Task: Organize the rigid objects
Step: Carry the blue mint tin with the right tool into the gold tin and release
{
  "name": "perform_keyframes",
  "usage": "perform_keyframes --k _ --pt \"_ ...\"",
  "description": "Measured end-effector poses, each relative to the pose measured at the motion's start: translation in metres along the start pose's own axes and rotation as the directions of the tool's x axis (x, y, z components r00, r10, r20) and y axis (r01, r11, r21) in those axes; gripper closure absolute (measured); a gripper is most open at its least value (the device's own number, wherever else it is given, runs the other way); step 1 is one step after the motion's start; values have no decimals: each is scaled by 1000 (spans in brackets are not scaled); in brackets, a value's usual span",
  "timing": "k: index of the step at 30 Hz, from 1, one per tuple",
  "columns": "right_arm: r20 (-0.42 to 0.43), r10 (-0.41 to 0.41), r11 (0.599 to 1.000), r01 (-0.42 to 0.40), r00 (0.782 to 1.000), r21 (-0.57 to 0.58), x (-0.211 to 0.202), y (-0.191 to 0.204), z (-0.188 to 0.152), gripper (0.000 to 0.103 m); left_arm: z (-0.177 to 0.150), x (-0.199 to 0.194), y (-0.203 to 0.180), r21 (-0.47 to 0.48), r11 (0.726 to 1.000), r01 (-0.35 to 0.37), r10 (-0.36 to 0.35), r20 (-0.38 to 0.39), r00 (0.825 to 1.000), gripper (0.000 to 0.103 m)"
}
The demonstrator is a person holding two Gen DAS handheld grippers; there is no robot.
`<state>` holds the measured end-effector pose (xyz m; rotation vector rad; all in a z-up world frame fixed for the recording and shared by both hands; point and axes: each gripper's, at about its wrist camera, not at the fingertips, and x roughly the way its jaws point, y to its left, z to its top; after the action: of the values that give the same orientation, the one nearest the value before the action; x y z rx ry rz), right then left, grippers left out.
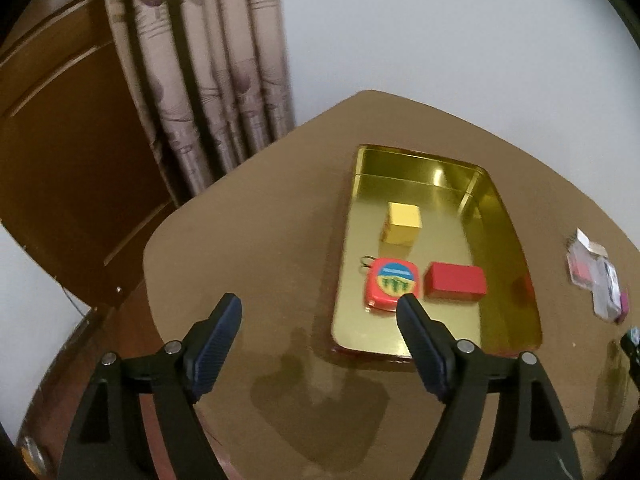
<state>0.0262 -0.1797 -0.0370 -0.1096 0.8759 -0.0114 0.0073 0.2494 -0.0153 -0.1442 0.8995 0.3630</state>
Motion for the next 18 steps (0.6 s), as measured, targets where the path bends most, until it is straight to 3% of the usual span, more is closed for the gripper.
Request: perform_keyframes --k 10,18 --pt "22 148 974 -142 989 -174 -9 106 36 61 3 8 28 -105 994 -37 35 -23 999 26" --pt "32 278 920 -256 960 -297 -29 206 62 61 6 10 37 -119 991 -61 57 -32 998 26"
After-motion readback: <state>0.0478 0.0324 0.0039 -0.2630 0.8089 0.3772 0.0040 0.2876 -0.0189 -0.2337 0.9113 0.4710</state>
